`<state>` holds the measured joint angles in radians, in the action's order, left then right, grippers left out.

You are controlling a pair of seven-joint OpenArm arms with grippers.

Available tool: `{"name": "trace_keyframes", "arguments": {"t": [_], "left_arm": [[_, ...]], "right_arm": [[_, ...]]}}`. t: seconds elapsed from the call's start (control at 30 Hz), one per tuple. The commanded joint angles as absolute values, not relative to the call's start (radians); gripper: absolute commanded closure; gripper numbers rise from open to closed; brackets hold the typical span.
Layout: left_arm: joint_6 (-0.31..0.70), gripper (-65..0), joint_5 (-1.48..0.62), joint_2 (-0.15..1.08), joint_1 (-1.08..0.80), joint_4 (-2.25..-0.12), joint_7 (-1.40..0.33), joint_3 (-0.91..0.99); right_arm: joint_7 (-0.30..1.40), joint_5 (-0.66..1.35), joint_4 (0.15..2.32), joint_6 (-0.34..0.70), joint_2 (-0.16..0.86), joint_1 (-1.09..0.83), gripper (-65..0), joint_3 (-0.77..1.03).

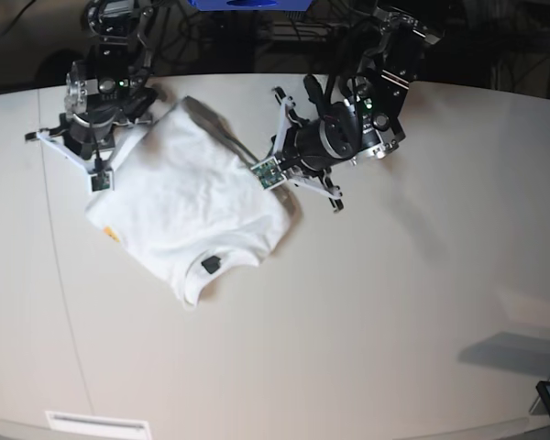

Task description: Fold the T-shirt properly

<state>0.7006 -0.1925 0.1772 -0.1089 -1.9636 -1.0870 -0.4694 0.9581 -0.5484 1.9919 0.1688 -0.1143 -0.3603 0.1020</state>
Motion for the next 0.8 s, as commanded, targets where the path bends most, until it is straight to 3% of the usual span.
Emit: {"name": "trace_keyframes", "arguments": {"t": [0.0, 0.23, 0.37, 0.6, 0.77], "left_arm": [[0.698, 0.0, -0.202, 0.179, -0.108, -1.963, -1.073, -0.467], [0.698, 0.0, -0.202, 0.171, -0.064, -1.804, -1.067, -0.47], [0.698, 0.0, -0.202, 0.17, -0.045, -1.742, -1.0, -0.469], [0.698, 0.0, -0.202, 0.17, -0.044, -1.722, -0.995, -0.475], [0.698, 0.0, -0.202, 0.171, -0.051, -1.722, -0.997, -0.469]], "right_arm": [[0.943, -0.555, 2.008, 0.168, -0.114, -0.357, -0.3, 0.104], [0.932, -0.553, 2.008, 0.168, -0.116, -0.366, -0.3, 0.105], [0.825, -0.553, 1.995, 0.17, -0.116, -0.355, -0.3, 0.105], [0.789, -0.552, 1.879, 0.176, -0.062, -0.196, -0.3, 0.102], [0.794, -0.553, 1.768, 0.286, -0.022, -0.07, -0.3, 0.128]]}}
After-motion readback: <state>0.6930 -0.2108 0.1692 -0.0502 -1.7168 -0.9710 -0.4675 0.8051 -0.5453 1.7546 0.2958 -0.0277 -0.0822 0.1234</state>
